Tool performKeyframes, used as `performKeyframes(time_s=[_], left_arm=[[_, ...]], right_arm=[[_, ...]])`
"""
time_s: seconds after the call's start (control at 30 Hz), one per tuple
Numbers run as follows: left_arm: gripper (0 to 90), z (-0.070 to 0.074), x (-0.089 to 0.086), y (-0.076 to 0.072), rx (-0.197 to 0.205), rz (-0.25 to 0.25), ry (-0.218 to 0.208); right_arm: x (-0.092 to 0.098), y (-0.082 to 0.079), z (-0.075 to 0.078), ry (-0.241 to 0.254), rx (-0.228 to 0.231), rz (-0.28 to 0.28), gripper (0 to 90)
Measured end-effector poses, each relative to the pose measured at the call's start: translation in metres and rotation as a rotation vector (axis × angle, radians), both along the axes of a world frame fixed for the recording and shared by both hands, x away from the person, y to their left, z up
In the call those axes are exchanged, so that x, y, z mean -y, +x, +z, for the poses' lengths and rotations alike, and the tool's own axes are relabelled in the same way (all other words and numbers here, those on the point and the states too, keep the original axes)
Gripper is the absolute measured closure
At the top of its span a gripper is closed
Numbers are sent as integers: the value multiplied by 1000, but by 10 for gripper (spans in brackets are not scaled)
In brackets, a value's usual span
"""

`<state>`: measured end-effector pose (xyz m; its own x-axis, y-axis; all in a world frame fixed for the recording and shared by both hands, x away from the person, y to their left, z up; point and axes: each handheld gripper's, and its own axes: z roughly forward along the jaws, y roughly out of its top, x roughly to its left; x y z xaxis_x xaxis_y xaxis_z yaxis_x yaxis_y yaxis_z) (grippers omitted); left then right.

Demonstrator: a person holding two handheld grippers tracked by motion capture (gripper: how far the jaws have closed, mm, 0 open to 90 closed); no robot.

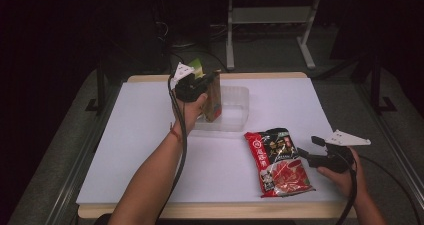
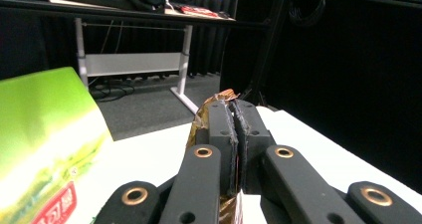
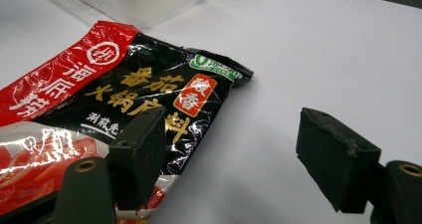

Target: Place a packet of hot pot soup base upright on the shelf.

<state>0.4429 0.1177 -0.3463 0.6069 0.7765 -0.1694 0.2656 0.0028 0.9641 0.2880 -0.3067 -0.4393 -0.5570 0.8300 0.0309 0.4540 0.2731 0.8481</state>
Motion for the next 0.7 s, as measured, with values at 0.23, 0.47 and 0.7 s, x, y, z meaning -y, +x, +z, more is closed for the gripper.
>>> performKeyframes(time_s=[0.23, 0.47, 0.7], left_arm=[[867, -10, -3, -4, -6, -21, 11], [864, -10, -5, -7, -1, -39, 22], [859, -10, -6, -12, 18, -61, 42]], right_arm=[[-1, 0, 0, -1, -3, 2, 271], [-1, 0, 0, -4, -4, 3, 270], [-2, 1, -1, -7, -5, 5, 271]])
